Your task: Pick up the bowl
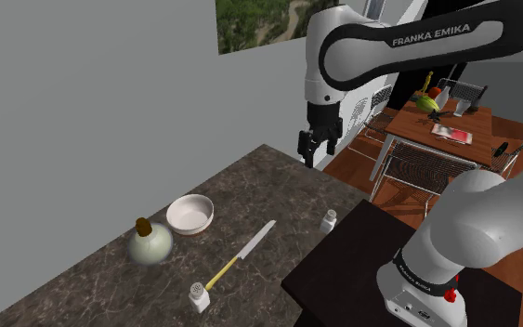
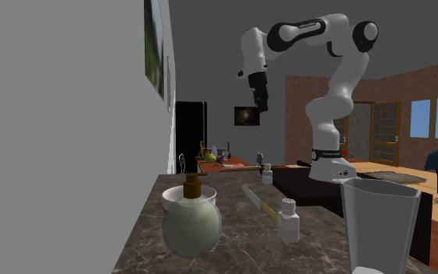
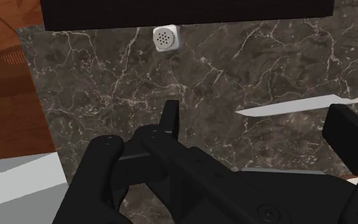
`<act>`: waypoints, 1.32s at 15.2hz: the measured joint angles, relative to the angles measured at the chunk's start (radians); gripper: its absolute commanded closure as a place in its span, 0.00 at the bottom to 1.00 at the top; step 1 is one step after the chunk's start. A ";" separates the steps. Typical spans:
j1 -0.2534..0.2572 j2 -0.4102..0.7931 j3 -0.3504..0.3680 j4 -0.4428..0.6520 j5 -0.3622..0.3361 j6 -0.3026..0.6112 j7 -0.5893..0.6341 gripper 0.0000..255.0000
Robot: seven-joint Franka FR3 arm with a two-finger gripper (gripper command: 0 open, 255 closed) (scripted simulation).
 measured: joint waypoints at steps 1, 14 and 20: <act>0.004 0.037 0.010 0.000 0.009 0.041 0.009 0.00; 0.036 0.497 0.089 0.141 0.052 0.430 0.092 0.00; 0.056 0.714 0.105 0.273 0.037 0.548 0.132 0.00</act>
